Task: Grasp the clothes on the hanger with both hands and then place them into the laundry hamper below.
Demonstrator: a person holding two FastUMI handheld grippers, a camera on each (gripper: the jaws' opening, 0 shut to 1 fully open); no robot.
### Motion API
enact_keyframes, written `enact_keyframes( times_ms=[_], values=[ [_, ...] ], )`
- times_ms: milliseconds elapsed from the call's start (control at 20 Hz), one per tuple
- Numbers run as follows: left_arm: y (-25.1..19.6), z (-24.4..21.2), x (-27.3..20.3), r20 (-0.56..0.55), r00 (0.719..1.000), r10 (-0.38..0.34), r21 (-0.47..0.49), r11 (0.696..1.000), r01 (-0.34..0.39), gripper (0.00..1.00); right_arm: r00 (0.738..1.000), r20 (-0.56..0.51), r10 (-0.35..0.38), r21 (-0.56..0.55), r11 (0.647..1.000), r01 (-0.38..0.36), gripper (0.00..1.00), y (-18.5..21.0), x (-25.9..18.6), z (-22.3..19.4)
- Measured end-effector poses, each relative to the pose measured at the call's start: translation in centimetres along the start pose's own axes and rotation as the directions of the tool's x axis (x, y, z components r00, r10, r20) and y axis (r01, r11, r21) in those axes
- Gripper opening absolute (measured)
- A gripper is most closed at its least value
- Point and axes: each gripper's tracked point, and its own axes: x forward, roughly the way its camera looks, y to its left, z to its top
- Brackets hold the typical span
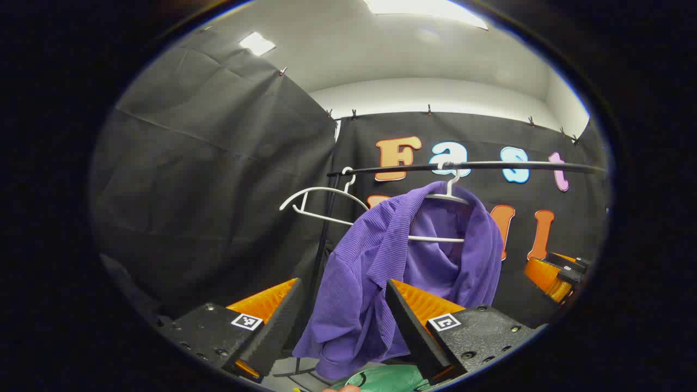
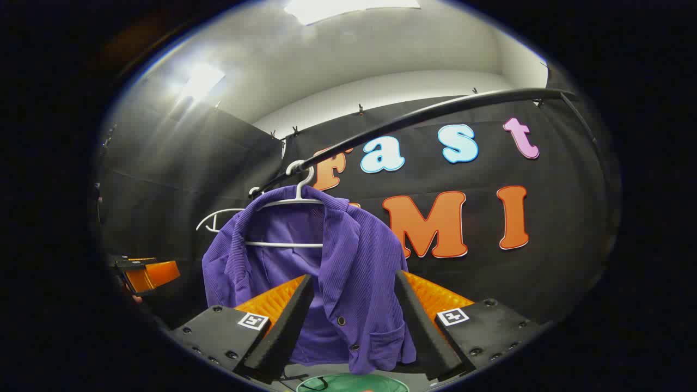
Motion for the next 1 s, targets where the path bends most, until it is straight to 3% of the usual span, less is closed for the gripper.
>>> enact_keyframes(
  times_ms=[150,200,250,300,500,550,800,850,900,1000],
  values=[
    [-1.8,-1.3,-0.1,-0.051,0.997,0.064,-0.034,0.997,-0.066,0.92,0.998,-0.040,0.055,0.023,0.998,-0.055,0.91,-1.4,1.3,-1.6],
    [-2.4,-1.2,0.0,-0.047,0.996,0.070,-0.055,0.996,-0.073,0.99,0.996,-0.044,0.072,0.029,0.997,-0.071,0.91,-1.5,1.5,-1.8],
    [-2.8,-1.3,0.2,-0.043,0.996,0.074,-0.069,0.995,-0.077,0.96,0.996,-0.047,0.081,0.030,0.996,-0.080,0.97,-1.8,1.5,-2.0],
    [-3.3,-1.3,0.6,-0.039,0.997,0.068,-0.069,0.995,-0.071,0.99,0.995,-0.054,0.087,0.029,0.996,-0.086,0.97,-1.9,1.5,-2.3],
    [-3.8,-1.3,1.6,-0.026,0.998,0.049,0.014,0.999,-0.049,0.96,0.995,-0.064,0.081,0.037,0.996,-0.079,0.97,-2.3,1.1,-2.3],
    [-3.9,-1.0,1.9,-0.010,0.999,0.046,0.016,0.999,-0.046,0.92,0.995,-0.056,0.079,0.030,0.997,-0.077,0.97,-2.4,1.1,-2.1],
    [-5.1,0.3,2.3,0.026,0.999,-0.027,0.008,1.000,0.027,0.95,0.998,-0.037,0.053,-0.004,0.999,-0.054,0.97,-2.4,1.7,-1.2],
    [-5.2,0.4,2.5,0.027,0.999,-0.037,0.017,0.999,0.037,0.92,0.998,-0.037,0.055,-0.005,0.998,-0.055,0.97,-2.0,1.8,-1.2],
    [-5.2,0.4,2.7,0.031,0.998,-0.047,0.027,0.999,0.046,0.96,0.998,-0.036,0.055,-0.003,0.998,-0.056,0.97,-1.7,1.9,-1.2],
    [-5.4,0.7,3.0,0.038,0.997,-0.063,0.038,0.997,0.061,0.92,0.998,-0.041,0.052,-0.006,0.999,-0.052,0.97,-1.1,2.2,-1.2]
  ],
)
